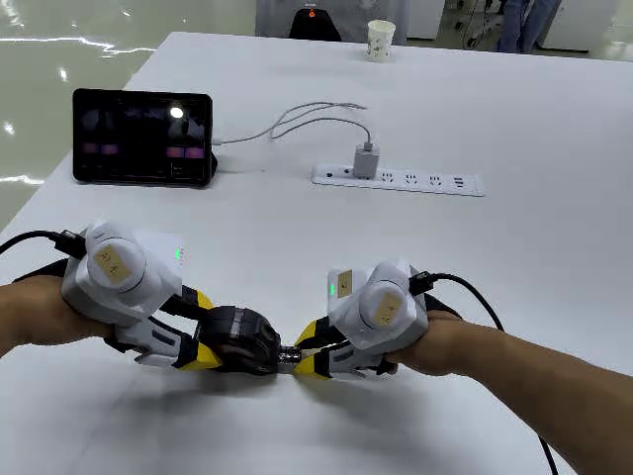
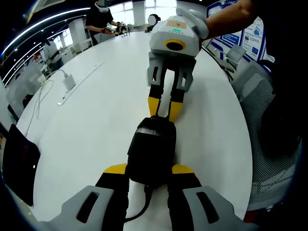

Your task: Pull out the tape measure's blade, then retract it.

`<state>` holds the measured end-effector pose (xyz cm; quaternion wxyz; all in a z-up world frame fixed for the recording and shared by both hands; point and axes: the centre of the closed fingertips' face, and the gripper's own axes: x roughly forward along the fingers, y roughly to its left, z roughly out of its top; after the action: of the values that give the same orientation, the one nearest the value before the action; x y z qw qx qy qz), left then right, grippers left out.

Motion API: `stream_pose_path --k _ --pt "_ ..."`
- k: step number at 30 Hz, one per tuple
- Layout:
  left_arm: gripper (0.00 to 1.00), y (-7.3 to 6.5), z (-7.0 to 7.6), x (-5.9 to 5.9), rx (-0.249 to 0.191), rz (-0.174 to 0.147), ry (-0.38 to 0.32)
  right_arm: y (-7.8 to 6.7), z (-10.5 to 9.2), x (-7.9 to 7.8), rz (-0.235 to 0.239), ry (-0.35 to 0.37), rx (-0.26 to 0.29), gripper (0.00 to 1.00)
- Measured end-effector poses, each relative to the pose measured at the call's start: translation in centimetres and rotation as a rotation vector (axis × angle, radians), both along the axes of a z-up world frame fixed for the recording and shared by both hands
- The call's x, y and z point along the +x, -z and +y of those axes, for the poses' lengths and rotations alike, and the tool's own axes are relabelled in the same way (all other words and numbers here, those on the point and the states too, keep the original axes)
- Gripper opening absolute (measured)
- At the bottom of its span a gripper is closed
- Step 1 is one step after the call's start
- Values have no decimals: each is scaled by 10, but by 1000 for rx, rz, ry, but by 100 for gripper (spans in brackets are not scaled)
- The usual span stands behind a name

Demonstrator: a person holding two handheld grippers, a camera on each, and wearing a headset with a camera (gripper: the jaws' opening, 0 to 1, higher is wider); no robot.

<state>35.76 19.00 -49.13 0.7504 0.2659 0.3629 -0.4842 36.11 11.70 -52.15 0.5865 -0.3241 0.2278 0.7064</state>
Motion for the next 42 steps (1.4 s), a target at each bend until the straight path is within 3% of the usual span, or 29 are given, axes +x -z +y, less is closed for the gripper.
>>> stream_pose_path --k 42 --pt "25 -3 -1 -1 4 9 11 0 -45 7 -13 5 -25 9"
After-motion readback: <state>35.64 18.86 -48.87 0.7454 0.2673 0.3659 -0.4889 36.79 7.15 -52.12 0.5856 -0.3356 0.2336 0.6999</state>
